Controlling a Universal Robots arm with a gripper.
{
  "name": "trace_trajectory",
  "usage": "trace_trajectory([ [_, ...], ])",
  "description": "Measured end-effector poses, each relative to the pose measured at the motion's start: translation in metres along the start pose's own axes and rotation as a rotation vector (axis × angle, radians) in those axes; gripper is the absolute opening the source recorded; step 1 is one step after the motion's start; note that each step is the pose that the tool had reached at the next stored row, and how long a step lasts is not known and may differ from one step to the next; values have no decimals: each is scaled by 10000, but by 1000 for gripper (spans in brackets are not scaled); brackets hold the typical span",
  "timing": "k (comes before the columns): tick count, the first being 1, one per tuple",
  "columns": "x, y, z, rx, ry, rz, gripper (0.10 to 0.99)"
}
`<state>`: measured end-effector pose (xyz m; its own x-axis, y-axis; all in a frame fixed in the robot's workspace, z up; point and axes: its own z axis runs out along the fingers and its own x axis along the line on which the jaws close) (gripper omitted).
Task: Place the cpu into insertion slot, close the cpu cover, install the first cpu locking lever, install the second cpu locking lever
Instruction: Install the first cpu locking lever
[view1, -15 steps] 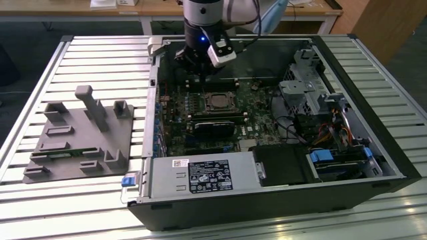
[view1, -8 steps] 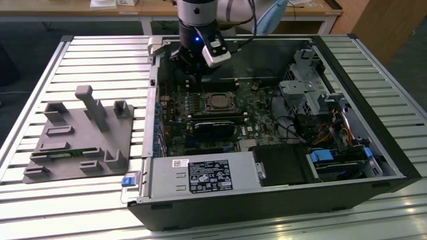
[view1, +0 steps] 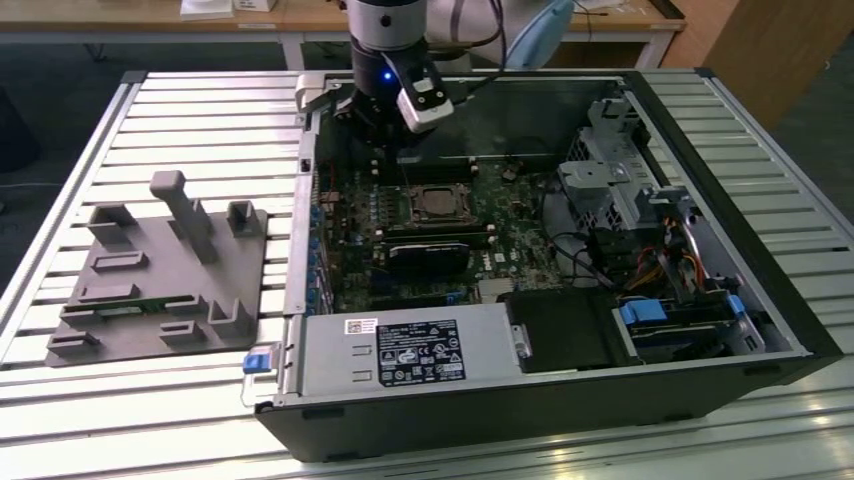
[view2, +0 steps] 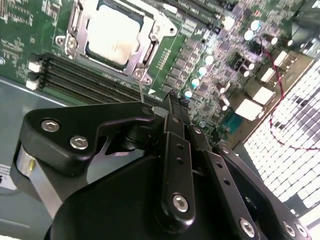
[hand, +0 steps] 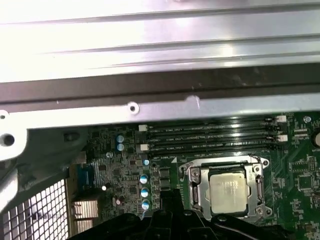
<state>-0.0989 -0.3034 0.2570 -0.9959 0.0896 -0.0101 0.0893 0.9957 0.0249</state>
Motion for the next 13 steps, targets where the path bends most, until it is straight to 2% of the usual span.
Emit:
trace_trajectory([
  [9, 24, 123, 28, -3, 2, -124, 114],
  [13, 8, 140, 31, -4, 3, -176, 114],
])
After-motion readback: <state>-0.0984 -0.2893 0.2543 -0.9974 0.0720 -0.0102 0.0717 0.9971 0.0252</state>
